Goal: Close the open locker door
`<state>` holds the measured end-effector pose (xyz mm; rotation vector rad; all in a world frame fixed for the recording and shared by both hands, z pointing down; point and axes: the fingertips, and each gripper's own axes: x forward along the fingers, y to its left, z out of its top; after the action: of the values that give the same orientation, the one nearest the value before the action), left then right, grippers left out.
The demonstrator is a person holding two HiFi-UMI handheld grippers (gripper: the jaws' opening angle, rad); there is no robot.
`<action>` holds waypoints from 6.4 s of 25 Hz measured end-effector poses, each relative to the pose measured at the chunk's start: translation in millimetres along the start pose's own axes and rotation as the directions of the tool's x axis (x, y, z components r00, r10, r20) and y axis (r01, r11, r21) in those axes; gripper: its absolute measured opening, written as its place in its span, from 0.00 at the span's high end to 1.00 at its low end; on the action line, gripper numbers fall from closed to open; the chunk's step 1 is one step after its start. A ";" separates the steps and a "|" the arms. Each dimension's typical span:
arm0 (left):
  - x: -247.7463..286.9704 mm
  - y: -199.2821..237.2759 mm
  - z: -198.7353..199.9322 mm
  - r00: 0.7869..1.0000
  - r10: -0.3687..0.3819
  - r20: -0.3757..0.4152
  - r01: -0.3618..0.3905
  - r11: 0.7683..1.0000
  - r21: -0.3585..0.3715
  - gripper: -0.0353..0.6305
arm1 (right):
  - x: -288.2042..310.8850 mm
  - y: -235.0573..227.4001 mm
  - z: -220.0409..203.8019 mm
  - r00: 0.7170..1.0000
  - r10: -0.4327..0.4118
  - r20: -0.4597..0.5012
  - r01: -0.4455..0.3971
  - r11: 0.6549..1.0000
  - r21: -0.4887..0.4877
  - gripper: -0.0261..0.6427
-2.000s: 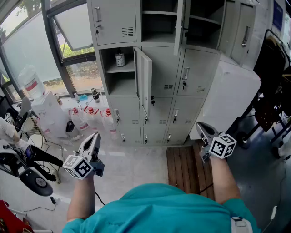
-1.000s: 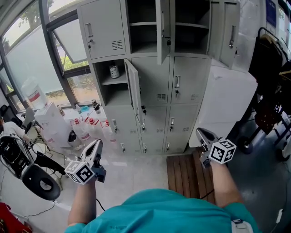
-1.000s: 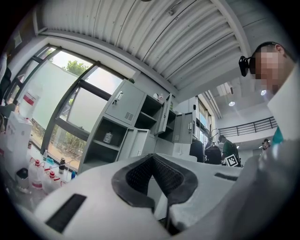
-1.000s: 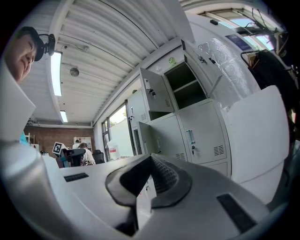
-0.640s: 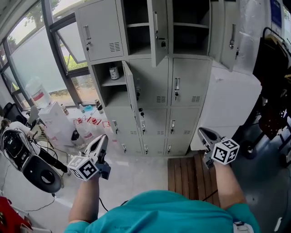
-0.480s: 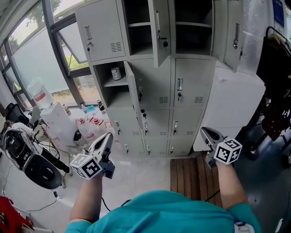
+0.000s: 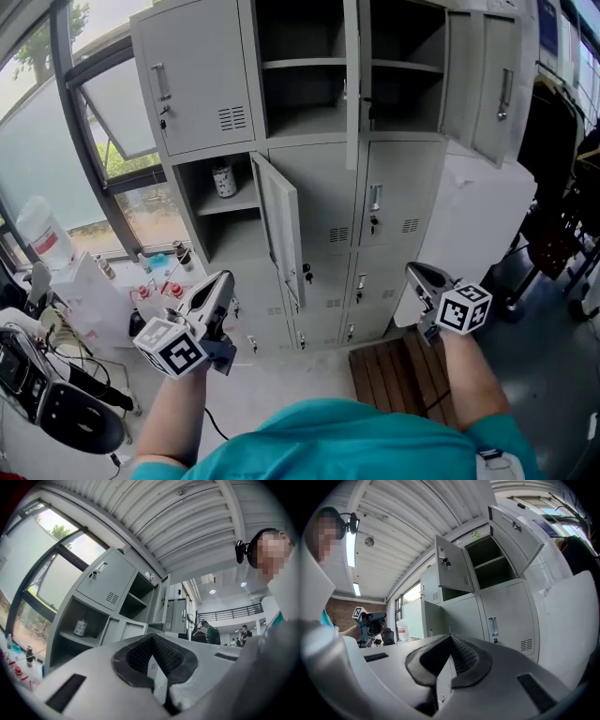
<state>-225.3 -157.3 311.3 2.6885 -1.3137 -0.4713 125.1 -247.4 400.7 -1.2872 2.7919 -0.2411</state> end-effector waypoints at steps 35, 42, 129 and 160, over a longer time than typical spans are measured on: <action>333.7 -111.0 125.8 0.987 0.086 -0.133 -0.021 0.903 0.429 0.71 | 94.2 -51.7 242.7 0.987 0.085 0.139 -0.053 0.975 -0.217 0.98; 341.1 -100.7 126.6 0.985 0.143 -0.099 -0.069 0.844 0.533 0.74 | 96.5 -55.4 238.8 0.986 0.074 0.148 -0.039 0.974 -0.225 0.98; 373.0 156.5 152.8 0.863 0.493 -0.107 -0.260 0.616 0.744 0.85 | 140.2 -72.9 156.3 0.997 -0.070 -0.035 0.061 0.976 -0.211 0.98; 62.2 156.2 86.2 0.960 0.276 -0.052 -0.262 0.947 0.186 0.94 | 178.3 24.9 187.0 0.985 0.171 0.004 -0.164 0.948 -0.273 0.98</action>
<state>-334.6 -299.7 252.3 2.5701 -1.7413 -0.2271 12.5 -388.9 214.5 -1.0747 2.9673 0.1742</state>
